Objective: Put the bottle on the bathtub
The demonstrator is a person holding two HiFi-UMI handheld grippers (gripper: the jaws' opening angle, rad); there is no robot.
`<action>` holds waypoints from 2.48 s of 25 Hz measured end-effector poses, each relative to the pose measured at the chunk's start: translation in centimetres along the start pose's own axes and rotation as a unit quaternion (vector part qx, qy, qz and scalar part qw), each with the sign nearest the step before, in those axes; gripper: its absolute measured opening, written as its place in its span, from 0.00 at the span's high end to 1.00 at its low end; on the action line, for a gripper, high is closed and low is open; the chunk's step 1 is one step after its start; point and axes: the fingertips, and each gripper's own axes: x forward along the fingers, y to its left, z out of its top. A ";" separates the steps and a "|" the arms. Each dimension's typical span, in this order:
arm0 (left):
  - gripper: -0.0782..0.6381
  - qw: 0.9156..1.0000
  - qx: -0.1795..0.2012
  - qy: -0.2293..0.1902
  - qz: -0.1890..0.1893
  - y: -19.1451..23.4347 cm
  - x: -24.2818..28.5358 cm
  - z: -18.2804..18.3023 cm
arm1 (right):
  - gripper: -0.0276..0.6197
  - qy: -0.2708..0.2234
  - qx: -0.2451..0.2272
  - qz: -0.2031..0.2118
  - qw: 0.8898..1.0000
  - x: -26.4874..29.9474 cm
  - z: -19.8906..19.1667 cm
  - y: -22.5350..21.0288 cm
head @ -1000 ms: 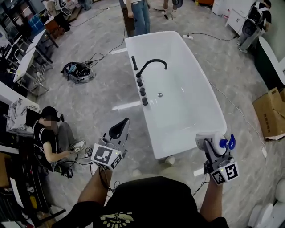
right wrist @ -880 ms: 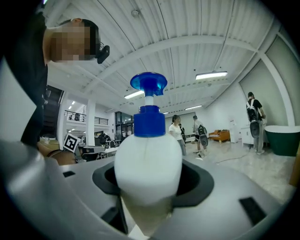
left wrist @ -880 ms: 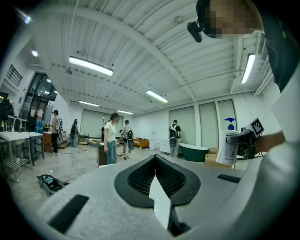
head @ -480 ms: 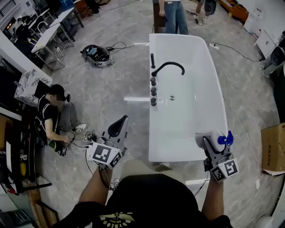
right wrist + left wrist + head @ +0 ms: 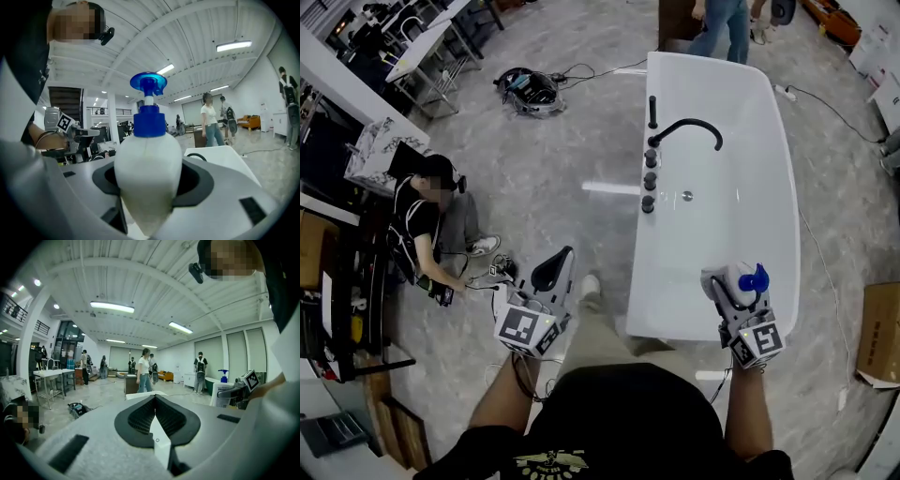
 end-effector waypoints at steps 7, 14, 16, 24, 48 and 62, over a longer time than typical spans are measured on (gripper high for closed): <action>0.88 0.998 0.006 0.008 -0.061 2.7 5.9 -1.7 | 0.55 0.050 0.017 -0.051 0.997 5.3 -5.0 -0.1; 0.88 0.993 0.005 0.049 -0.109 8.2 11.0 -3.2 | 0.55 0.066 0.066 -0.123 0.988 10.7 -9.1 -1.4; 0.88 0.991 0.002 0.057 -0.122 9.7 11.8 -4.0 | 0.55 0.068 0.088 -0.136 0.984 12.4 -10.6 -1.5; 0.88 0.985 0.005 0.068 -0.160 12.3 16.7 -7.3 | 0.55 0.087 0.105 -0.162 0.977 18.7 -18.0 -3.0; 0.88 0.973 0.006 0.123 -0.196 13.2 21.0 -14.0 | 0.55 0.134 0.048 -0.138 0.980 32.3 -32.0 -5.4; 0.88 0.972 0.015 0.122 -0.201 11.7 18.6 -12.6 | 0.55 0.177 -0.011 -0.109 0.978 29.4 -33.7 -1.6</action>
